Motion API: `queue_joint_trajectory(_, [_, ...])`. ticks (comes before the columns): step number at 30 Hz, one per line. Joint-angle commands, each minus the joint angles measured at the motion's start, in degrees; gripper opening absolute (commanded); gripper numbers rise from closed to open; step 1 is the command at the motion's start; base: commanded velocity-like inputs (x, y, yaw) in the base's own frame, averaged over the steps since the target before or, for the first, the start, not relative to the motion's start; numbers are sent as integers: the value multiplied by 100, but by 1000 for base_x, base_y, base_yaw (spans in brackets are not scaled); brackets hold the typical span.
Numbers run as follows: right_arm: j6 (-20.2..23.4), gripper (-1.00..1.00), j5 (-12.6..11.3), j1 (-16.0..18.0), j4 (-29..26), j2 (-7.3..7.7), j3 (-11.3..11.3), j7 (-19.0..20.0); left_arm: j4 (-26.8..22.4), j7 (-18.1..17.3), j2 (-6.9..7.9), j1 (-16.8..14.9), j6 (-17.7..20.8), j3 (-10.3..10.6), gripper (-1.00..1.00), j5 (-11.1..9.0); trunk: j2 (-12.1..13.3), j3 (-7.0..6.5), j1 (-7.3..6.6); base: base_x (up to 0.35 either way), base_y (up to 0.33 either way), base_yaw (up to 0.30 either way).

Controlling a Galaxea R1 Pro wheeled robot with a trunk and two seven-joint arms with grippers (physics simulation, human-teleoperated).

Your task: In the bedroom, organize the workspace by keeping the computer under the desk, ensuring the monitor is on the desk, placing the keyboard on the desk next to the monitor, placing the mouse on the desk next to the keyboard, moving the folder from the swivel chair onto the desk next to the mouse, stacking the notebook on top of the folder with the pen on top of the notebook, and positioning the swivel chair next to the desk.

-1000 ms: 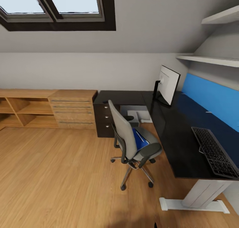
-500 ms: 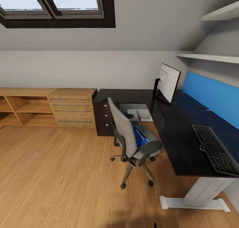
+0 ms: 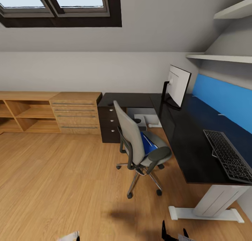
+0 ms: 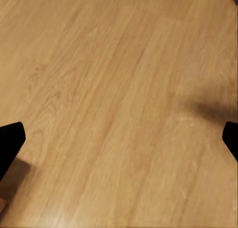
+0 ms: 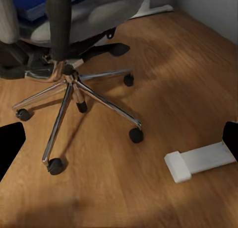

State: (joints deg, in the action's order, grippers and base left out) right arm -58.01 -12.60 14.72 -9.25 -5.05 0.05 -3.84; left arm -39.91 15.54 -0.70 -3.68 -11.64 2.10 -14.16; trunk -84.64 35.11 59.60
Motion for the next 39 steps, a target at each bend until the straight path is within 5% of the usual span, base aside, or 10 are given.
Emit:
queue_joint_trajectory(1, [-45, 100, 12, 1, -94, -35, -16, -80, -343, 47, 3, -2, 286, 19, 100, -59, -44, 25, 22, 0, 0, 0])
queue_joint_trajectory(7, [72, 100, 195, -144, -1952, -430, 0, -1081, -3695, 234, 5, 96, 3311, 7, 100, -126, -285, 133, 154, 0, 0, 0])
queue_joint_trajectory(10, [536, 100, 476, -320, -2779, -495, 33, -1412, -4324, 253, -2, 117, 3700, 4, 100, -170, -405, 186, 220, 0, 0, 0])
queue_joint_trajectory(11, [1041, 100, 723, -493, -3418, -495, 71, -1618, -4633, 261, -4, 125, 3852, 8, 100, -188, -445, 204, 242, 0, 0, 0])
queue_joint_trajectory(13, [3324, 100, 1248, -957, -5581, -495, 378, -2256, -5109, 378, -33, 134, 4066, 37, 100, -222, -525, 240, 286, 0, 0, 0])
queue_joint_trajectory(18, [6189, 100, 1402, -1067, -6945, -495, 972, -2584, -5245, 665, -243, 139, 4092, 39, 100, -230, -726, 330, 396, 0, 0, 0])
queue_joint_trajectory(20, [7051, 100, 1415, -992, -7194, -495, 1100, -2612, -5263, 826, -309, 139, 4065, 41, 100, -233, -806, 366, 440, 0, 0, 0])
queue_joint_trajectory(24, [7725, 100, 1394, -714, -7382, -495, 1213, -2615, -5276, 973, -373, 140, 3939, 44, 100, -236, -967, 438, 527, 0, 0, 0])
queue_joint_trajectory(36, [7990, 100, 1313, -305, -6096, -495, 1227, -2399, -5263, 1015, -495, 145, 3810, -80, 100, -286, -1448, 653, 791, 0, 0, 0])
queue_joint_trajectory(39, [8030, 100, 1295, -188, -6303, -495, 1106, -2467, -5271, 992, -453, 148, 3824, -266, 100, -360, -1568, 707, 857, 0, 0, 0])
